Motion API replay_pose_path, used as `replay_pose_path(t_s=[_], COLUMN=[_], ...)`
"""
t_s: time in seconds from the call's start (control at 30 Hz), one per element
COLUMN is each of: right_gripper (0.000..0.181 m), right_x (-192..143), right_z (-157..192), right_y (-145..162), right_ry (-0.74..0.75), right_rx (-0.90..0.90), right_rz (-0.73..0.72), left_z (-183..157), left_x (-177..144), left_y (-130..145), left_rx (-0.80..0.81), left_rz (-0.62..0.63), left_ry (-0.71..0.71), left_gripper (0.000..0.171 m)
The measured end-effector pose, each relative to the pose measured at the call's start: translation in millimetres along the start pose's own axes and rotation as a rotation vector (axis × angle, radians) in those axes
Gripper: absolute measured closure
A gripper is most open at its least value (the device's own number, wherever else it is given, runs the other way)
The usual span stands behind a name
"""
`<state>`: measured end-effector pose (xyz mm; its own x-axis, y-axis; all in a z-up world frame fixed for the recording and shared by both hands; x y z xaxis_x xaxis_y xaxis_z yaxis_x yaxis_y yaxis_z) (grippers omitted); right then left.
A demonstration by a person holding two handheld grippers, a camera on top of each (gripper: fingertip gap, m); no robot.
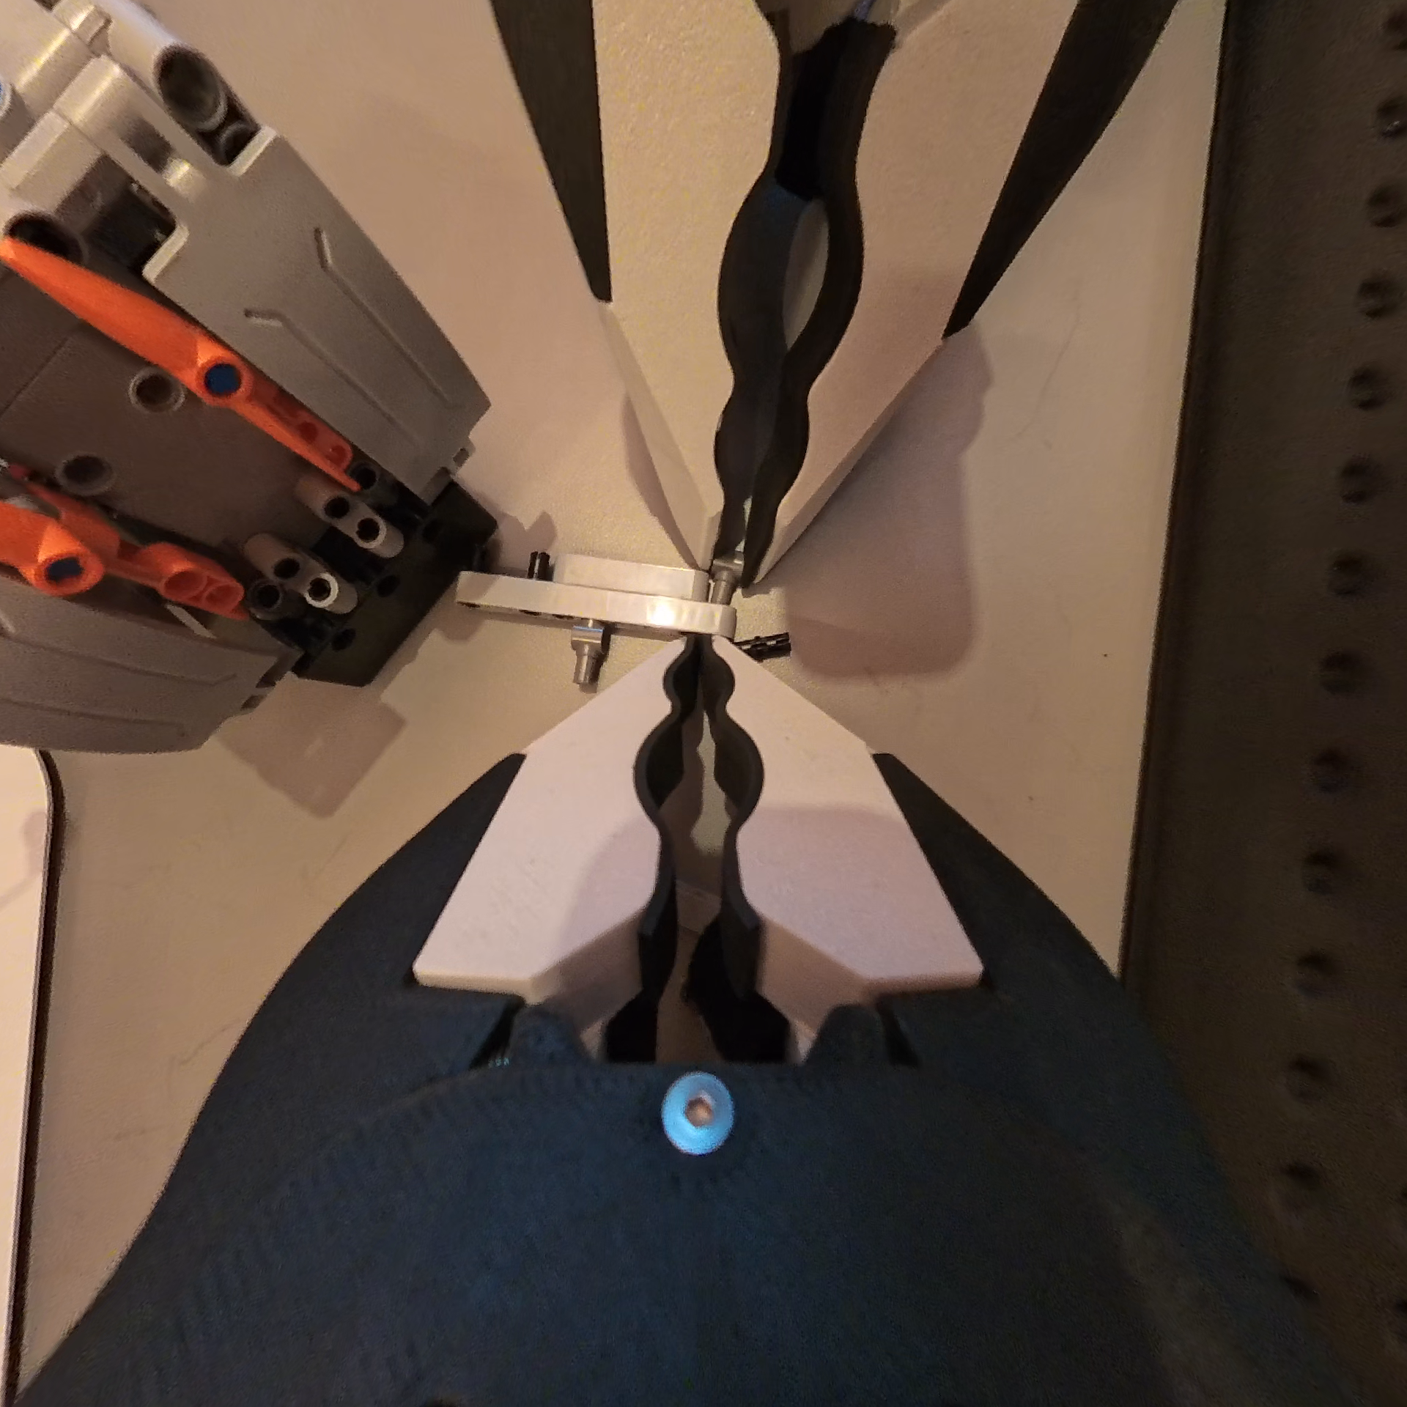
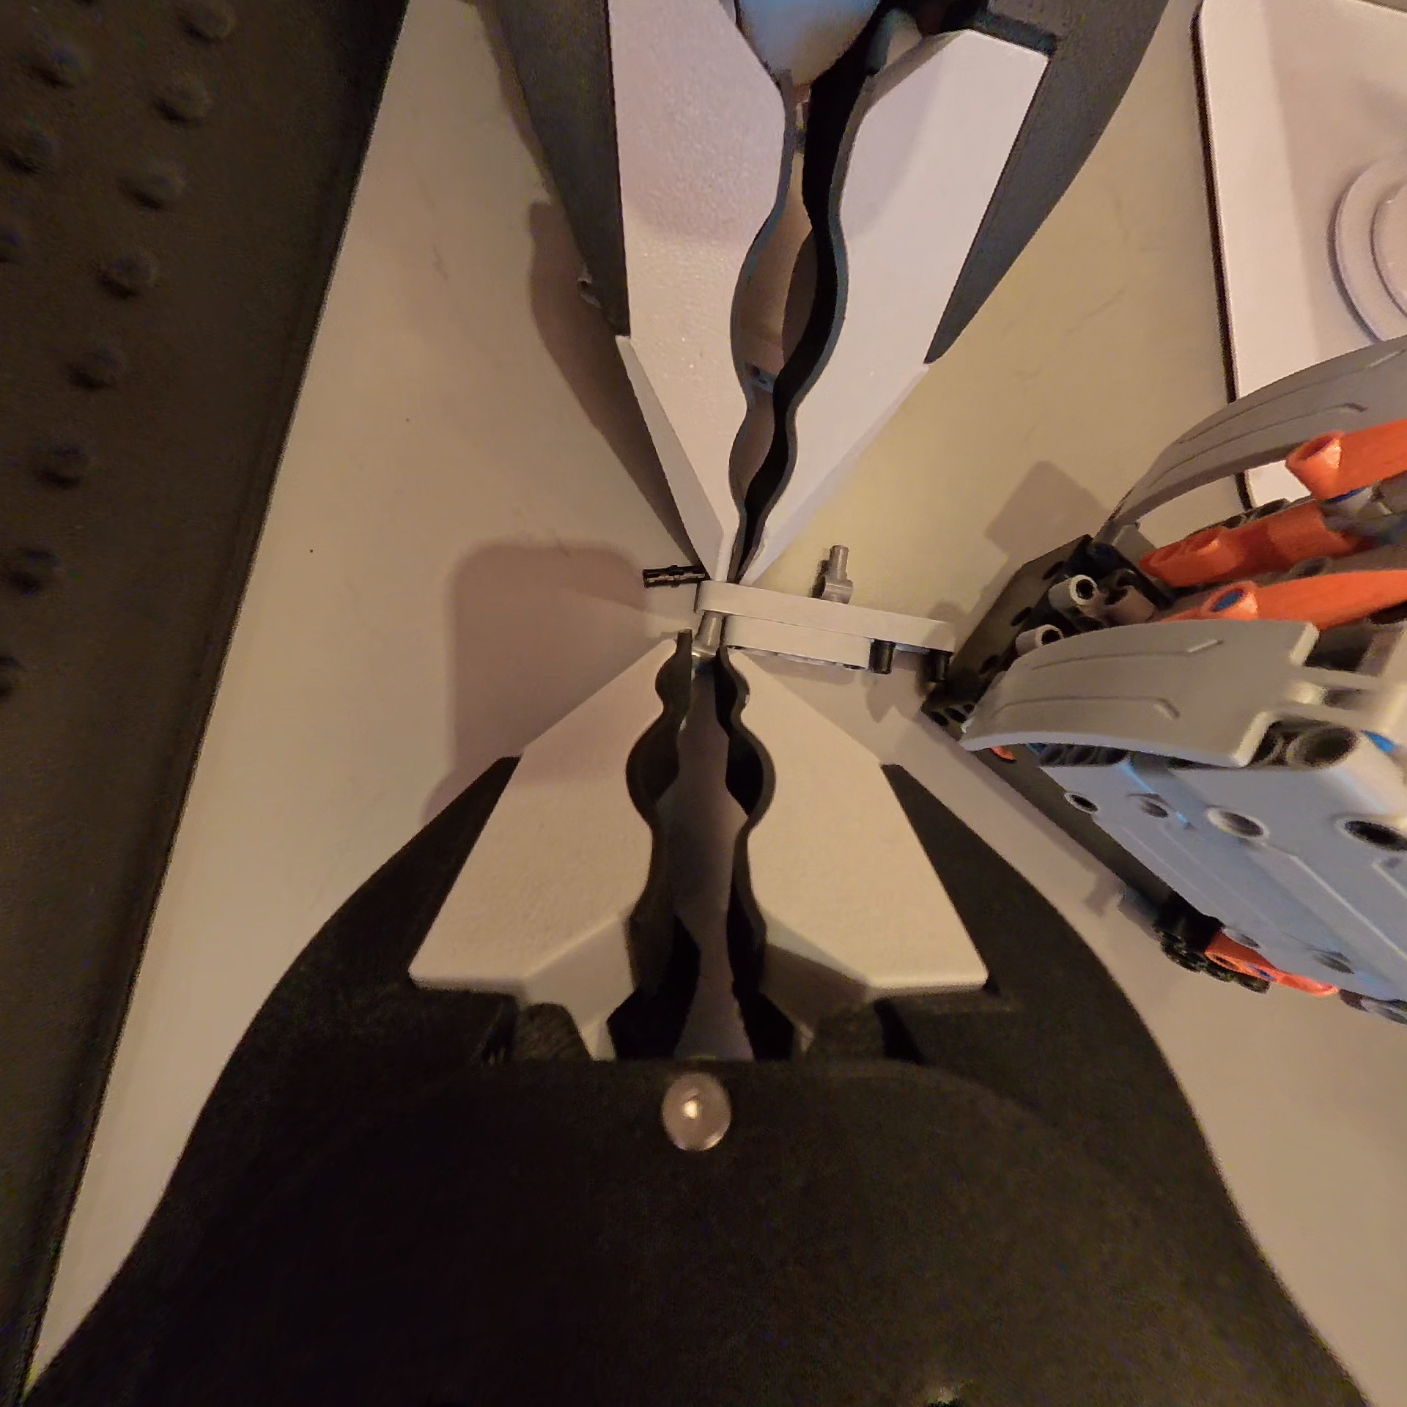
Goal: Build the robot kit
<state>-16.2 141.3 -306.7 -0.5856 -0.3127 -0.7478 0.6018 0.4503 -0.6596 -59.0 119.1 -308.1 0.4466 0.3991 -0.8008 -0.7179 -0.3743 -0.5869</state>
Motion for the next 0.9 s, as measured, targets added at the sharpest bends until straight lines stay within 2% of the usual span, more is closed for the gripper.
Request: replay_pose_path(t_s=[0.4,0.9], right_gripper=[0.178,0.180], right_x=[0.6,1.9], right_z=[2.0,5.7], right_y=[-0.2,-1.4], right_ry=[0.009,0.088], right_rx=[0.036,-0.085], right_rz=[-0.033,-0.026], left_z=[-1.3,-1.7], left_x=[0.1,-0.1], left_y=[0.2,0.9], left_rx=[-0.002,-0.032], left_rz=[-0.004,-0.015], left_ry=[-0.034,-0.032], left_gripper=[0.171,0.171])
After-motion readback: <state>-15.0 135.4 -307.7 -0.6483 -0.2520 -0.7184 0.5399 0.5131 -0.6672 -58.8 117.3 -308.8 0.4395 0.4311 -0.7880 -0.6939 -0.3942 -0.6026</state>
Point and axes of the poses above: each gripper's, where its closed fingertips meet, x out along the fingers, y out of its underside, z = x × y across the jaws, the point moved 3 cm from there along -x, back along the fingers, and after that the axes turned 8 degrees about x, right-handed, at the moved point
